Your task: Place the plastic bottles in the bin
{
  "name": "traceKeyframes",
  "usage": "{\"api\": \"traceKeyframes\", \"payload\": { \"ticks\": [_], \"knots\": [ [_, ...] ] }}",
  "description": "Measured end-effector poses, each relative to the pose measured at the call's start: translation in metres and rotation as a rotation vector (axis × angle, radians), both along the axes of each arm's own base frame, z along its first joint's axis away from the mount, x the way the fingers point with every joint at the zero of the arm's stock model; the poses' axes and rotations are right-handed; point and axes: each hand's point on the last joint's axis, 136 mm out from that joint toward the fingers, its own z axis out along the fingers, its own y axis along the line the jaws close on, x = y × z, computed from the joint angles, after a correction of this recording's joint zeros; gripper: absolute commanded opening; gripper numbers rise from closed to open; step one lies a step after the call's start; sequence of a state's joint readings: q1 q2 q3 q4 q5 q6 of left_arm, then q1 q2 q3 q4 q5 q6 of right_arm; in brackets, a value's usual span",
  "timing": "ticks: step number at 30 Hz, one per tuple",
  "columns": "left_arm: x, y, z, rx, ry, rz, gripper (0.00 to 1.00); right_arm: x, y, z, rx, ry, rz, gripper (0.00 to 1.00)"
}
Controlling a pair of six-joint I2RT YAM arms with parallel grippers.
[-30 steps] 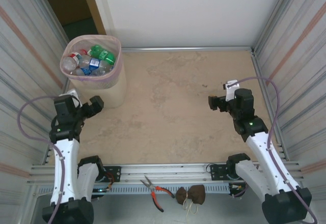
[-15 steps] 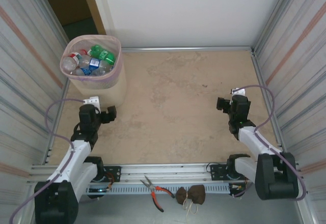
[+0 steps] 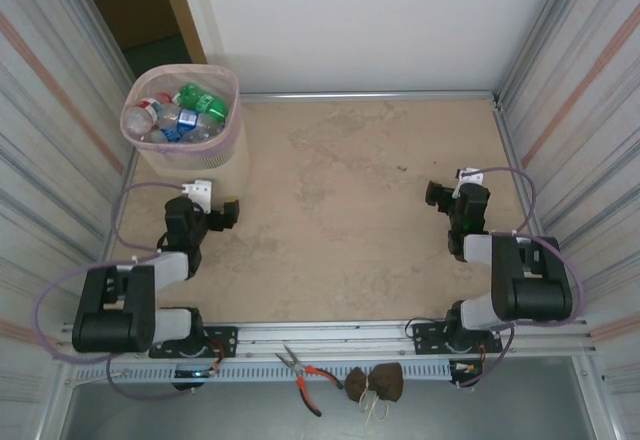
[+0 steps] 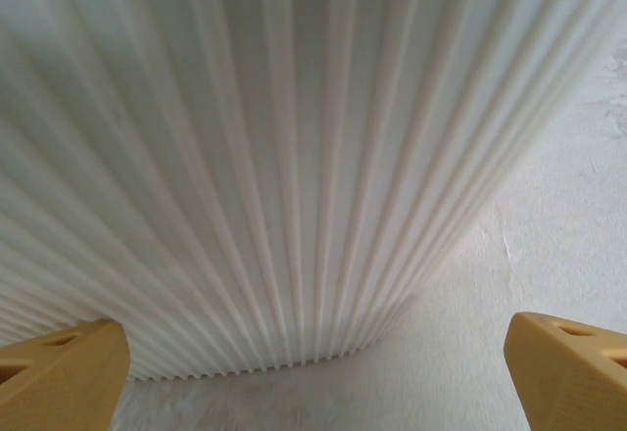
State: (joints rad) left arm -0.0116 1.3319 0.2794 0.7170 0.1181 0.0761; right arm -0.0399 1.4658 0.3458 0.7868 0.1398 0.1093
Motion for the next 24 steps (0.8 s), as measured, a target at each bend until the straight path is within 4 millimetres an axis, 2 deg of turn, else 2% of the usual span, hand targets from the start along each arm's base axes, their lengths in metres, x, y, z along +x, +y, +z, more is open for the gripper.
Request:
{"api": "traceKeyframes", "payload": {
  "ticks": [5, 8, 11, 24],
  "knots": [
    [0.019, 0.0, -0.007, -0.033, -0.012, -0.036, 0.99, 0.001, 0.003, -0.016, 0.016, 0.024, 0.009, 0.99],
    [0.022, -0.001, -0.014, -0.046, 0.015, -0.055, 0.99, 0.006, 0.004, -0.011, 0.016, 0.014, 0.013, 0.99],
    [0.026, -0.003, -0.011, -0.051, 0.012, -0.07, 0.99, 0.01, 0.006, -0.006, 0.015, -0.002, 0.019, 0.99],
    [0.027, -0.006, -0.011, -0.044, 0.018, -0.074, 0.99, 0.011, 0.008, -0.006, 0.015, -0.002, 0.023, 0.99]
  ]
}}
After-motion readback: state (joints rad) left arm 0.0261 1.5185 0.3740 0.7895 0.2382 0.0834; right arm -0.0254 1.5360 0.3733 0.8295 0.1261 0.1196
